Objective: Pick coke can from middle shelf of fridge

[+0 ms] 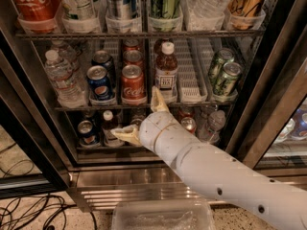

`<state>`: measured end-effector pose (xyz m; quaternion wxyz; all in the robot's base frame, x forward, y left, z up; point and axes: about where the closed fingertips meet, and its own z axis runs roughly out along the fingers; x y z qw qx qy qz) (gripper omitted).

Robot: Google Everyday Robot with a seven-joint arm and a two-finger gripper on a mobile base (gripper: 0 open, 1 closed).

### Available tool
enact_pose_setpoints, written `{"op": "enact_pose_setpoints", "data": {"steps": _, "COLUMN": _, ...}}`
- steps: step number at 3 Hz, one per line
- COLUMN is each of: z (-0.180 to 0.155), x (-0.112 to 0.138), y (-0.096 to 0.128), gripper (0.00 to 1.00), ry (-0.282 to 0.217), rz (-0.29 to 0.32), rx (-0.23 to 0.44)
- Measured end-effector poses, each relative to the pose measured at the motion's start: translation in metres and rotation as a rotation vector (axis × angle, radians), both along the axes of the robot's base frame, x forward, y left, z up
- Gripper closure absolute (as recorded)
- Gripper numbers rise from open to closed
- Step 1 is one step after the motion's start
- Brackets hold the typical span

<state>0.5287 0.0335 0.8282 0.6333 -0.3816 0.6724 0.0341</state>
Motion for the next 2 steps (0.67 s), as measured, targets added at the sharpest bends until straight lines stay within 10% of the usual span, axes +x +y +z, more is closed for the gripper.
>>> {"op": "enact_pose_setpoints", "data": {"steps": 2, "z": 0.0032, "x": 0.0113, "y": -0.0024, "gripper": 0.30, "ry": -0.051, "rz": -0.059, "rx": 0.070}}
